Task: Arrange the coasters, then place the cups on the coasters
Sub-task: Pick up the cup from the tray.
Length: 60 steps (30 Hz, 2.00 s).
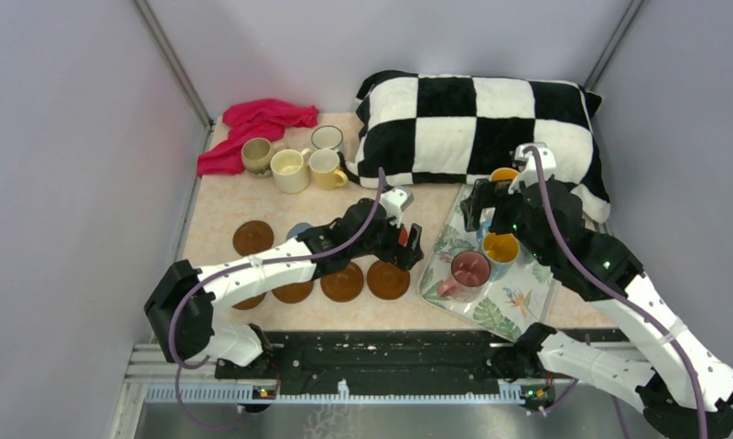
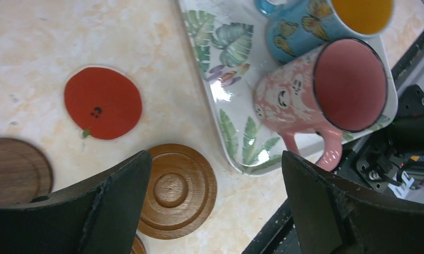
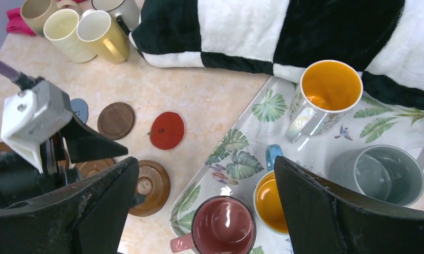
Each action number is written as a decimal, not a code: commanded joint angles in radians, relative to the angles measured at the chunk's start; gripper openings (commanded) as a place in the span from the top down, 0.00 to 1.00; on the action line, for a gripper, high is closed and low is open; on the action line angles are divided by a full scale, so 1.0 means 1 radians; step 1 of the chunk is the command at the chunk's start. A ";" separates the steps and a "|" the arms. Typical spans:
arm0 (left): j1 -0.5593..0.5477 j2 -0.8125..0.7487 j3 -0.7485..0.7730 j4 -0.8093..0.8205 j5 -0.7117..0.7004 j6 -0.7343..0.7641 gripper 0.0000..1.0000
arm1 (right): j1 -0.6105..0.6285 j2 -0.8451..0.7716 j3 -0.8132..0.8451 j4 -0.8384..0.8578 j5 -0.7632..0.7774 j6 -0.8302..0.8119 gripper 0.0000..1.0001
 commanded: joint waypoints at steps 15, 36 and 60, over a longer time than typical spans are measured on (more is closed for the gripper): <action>-0.166 0.095 0.068 0.091 0.026 0.069 0.01 | 0.005 -0.098 0.085 0.008 0.055 0.064 0.01; -0.310 0.314 0.240 0.003 -0.070 0.124 0.23 | 0.004 -0.140 0.068 -0.028 0.087 0.072 0.01; -0.327 0.411 0.302 -0.028 -0.073 0.184 0.68 | 0.004 -0.133 0.055 -0.013 0.076 0.070 0.01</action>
